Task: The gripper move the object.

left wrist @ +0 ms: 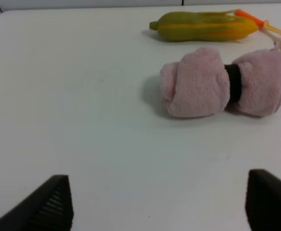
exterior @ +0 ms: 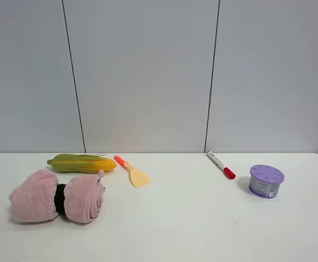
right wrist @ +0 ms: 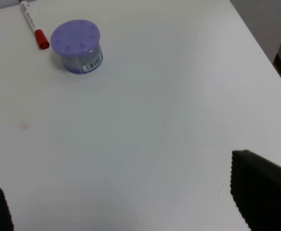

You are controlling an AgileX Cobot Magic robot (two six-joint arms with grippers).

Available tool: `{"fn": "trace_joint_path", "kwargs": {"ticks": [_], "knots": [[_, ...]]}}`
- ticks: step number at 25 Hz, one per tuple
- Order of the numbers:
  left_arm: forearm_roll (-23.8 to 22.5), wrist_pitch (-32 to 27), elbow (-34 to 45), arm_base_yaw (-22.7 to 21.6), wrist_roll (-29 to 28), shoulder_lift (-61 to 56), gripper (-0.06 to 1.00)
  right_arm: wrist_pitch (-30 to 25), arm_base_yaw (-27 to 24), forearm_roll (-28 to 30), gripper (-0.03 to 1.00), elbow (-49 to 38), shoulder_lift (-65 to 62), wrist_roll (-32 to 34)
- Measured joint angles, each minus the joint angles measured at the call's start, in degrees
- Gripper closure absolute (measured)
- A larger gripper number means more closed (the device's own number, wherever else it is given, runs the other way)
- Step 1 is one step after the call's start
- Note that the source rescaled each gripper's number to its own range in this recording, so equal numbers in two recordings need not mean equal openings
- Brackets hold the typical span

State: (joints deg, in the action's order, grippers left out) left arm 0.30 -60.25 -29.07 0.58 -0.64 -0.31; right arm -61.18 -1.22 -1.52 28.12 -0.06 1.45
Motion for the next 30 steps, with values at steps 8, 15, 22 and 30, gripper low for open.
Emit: {"fn": "trace_joint_path", "kwargs": {"ticks": [8, 15, 22, 30], "knots": [[0.1, 0.0, 0.0, 0.0, 0.0, 0.0, 0.31, 0.0, 0.0, 0.0, -0.03, 0.0, 0.0, 0.0], [0.1, 0.0, 0.0, 0.0, -0.1, 0.0, 0.31, 0.0, 0.0, 0.0, -0.03, 0.0, 0.0, 0.0], [0.1, 0.0, 0.0, 0.0, -0.1, 0.0, 0.31, 0.0, 0.0, 0.0, -0.03, 0.0, 0.0, 0.0], [0.1, 0.0, 0.0, 0.0, -0.1, 0.0, 0.31, 0.0, 0.0, 0.0, -0.03, 0.0, 0.0, 0.0]]}}
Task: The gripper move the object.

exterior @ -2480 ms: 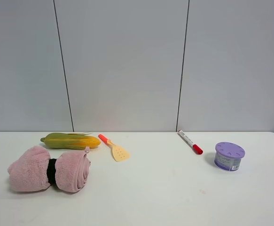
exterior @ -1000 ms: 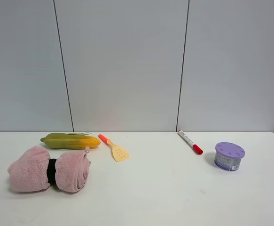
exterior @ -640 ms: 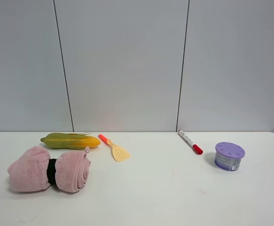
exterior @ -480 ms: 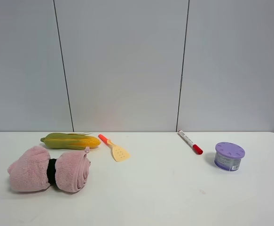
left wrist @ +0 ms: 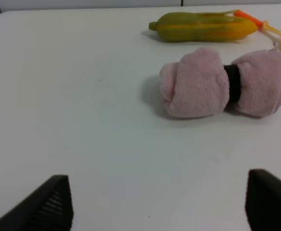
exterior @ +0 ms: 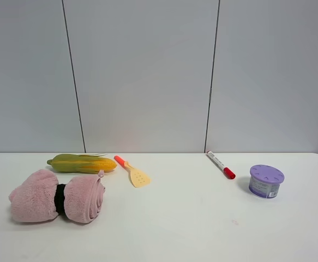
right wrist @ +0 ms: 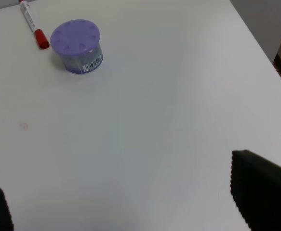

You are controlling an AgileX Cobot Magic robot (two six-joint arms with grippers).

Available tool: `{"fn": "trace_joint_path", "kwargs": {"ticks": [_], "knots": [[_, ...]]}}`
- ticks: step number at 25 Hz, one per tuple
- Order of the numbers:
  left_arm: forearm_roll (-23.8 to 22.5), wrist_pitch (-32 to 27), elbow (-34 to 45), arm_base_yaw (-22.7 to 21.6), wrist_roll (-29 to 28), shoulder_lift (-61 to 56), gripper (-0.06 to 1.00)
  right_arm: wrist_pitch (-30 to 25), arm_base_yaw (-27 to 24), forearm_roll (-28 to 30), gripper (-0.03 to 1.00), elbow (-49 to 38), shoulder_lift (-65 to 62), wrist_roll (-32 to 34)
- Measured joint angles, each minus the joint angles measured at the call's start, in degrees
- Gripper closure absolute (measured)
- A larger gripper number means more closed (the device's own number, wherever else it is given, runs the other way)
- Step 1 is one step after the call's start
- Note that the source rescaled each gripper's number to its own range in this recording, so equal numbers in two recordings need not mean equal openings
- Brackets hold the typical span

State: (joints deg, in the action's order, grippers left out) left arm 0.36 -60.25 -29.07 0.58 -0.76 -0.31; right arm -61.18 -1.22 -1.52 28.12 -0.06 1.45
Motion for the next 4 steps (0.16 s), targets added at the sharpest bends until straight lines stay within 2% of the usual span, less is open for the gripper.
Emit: {"fn": "trace_joint_path", "kwargs": {"ticks": [4], "knots": [[0.0, 0.0, 0.0, 0.0, 0.0, 0.0, 0.31, 0.0, 0.0, 0.0, -0.03, 0.0, 0.0, 0.0]]}}
